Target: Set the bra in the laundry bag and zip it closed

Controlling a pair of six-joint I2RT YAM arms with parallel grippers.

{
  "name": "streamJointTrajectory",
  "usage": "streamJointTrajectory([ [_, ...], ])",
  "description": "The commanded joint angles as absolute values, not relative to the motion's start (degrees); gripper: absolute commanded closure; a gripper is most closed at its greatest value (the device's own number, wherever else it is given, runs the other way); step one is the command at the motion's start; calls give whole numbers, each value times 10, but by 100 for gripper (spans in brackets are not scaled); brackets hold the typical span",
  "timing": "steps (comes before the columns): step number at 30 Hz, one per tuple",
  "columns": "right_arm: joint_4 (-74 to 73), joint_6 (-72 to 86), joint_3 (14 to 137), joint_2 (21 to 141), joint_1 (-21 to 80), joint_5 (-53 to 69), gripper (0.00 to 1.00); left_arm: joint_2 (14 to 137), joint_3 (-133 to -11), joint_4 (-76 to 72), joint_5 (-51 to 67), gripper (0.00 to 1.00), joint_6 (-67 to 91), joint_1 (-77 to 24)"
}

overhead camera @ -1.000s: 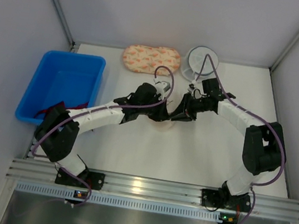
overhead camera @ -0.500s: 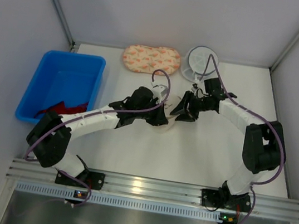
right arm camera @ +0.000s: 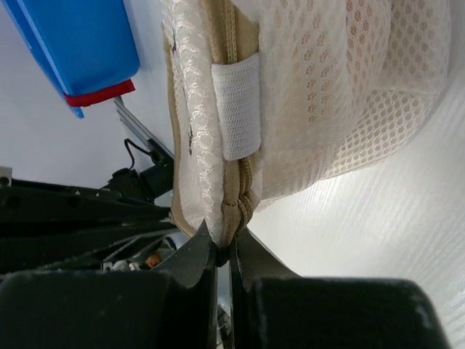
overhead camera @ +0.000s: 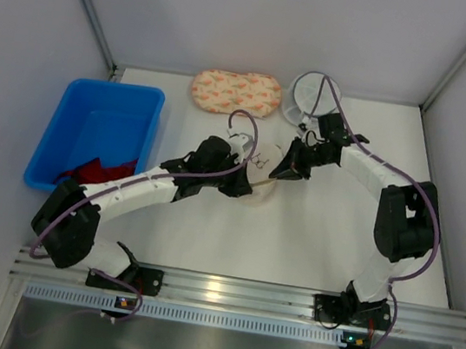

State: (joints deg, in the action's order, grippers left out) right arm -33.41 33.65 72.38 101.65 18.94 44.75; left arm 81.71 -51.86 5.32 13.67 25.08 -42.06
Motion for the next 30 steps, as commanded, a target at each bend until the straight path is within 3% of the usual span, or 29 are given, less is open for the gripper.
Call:
streamJointTrajectory([
  [1, -361, 277, 773, 1022, 164, 402, 100, 755, -490, 103, 131, 100, 222, -381],
  [12, -360, 206, 823, 1043, 162, 392, 100, 707, -454, 115, 176, 100, 62, -317],
  [19, -360, 175, 923, 1108, 163, 389, 99, 736, -490, 77, 196, 100, 77, -394],
  [21, -366, 173, 952, 1121, 163, 402, 92, 748, -496, 66, 195, 100, 93, -412],
  [22, -373, 173, 961, 1133, 165, 403, 78, 752, -500, 59, 192, 100, 100, -429],
  [24, -381, 178, 977, 1138, 167, 409, 63, 770, -510, 43, 188, 100, 129, -441],
  [25, -385, 178, 979, 1134, 166, 408, 49, 776, -517, 40, 185, 100, 141, -449],
  [28, -395, 178, 969, 1103, 157, 407, 33, 804, -527, 32, 157, 100, 191, -451],
  [30, -411, 171, 952, 1076, 149, 410, 32, 824, -537, 31, 129, 100, 219, -451],
])
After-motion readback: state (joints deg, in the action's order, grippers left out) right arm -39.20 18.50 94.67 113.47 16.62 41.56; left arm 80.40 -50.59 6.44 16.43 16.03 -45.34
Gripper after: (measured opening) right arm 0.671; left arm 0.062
